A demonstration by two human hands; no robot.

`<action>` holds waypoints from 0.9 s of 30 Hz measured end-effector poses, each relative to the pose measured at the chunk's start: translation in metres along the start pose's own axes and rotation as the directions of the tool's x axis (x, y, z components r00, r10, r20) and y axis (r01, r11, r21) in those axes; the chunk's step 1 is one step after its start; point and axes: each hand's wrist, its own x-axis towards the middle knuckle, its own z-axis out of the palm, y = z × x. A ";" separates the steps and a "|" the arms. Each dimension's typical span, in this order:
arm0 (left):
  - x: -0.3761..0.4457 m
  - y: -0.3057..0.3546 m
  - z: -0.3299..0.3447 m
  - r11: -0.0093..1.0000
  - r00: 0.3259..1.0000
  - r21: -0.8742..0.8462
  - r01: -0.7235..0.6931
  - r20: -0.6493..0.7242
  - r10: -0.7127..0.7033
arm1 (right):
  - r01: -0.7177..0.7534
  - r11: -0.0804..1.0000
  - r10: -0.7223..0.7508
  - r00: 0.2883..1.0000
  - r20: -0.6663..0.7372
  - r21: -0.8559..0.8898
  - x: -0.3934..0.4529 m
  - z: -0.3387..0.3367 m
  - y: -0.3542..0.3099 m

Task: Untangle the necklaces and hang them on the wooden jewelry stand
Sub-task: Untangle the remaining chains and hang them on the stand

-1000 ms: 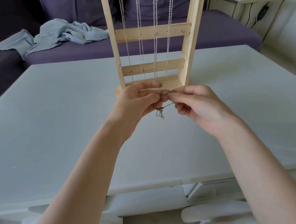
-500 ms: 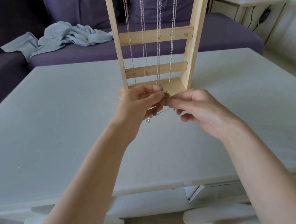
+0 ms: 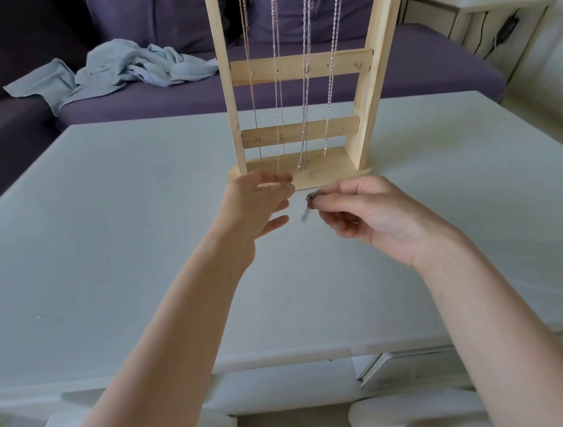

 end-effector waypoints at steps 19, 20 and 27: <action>-0.007 0.002 -0.003 0.980 0.975 0.138 -0.146 0.191 0.118 | 0.054 0.986 -0.081 0.982 -0.173 -0.155 -0.002 -0.007 -0.002; -0.007 0.003 -0.003 0.984 0.975 0.125 -0.126 0.201 0.099 | 0.049 0.980 -0.085 0.979 -0.185 -0.192 -0.002 -0.006 -0.001; -0.004 0.001 -0.001 0.998 0.996 0.039 -0.039 0.085 0.036 | 0.017 0.958 -0.062 0.987 -0.148 -0.286 -0.001 -0.004 0.000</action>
